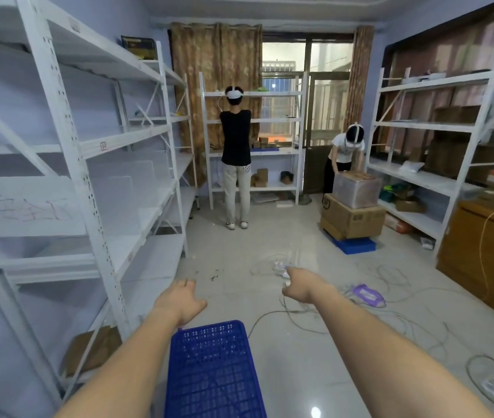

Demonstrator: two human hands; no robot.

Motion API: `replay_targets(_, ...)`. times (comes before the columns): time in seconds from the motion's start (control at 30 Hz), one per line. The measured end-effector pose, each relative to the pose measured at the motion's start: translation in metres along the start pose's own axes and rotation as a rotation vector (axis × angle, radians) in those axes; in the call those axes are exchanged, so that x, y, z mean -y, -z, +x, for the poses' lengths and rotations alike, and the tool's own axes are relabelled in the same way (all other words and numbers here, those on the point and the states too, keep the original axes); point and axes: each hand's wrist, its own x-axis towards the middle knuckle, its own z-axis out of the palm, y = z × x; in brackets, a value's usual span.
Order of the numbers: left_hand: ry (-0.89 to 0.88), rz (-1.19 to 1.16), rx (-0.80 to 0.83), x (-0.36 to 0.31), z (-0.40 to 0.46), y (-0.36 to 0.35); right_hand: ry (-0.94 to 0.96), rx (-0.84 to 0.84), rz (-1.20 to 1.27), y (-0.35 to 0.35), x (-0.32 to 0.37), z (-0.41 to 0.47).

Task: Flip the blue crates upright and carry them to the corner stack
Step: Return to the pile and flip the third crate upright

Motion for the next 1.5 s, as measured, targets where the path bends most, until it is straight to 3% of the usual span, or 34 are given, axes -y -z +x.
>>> replay_targets(0.37,0.043,-0.079,0.152,0.045,0.144,-0.066,0.006,0.141,-0.151,-0.065,0.008,0.142)
replay_targets(0.57,0.073,-0.132,0.301,0.088,0.243,-0.151,-0.055,0.278,-0.112,-0.123,0.009,0.237)
replay_targets(0.83,0.122,-0.016,0.606,0.11,0.276,-0.336,-0.041,0.544,-0.004,-0.296,-0.007,0.3)
replay_targets(1.17,0.232,-0.077,0.856,0.125,0.253,-0.547,-0.293,0.742,0.165,-0.512,-0.092,0.325)
replay_targets(1.37,0.405,-0.084,0.852,0.17,0.252,-0.628,-0.451,0.75,0.26,-0.597,-0.131,0.341)
replay_targets(1.5,0.612,-0.145,0.673,0.203,0.265,-0.656,-0.549,0.644,0.38,-0.626,-0.142,0.369)
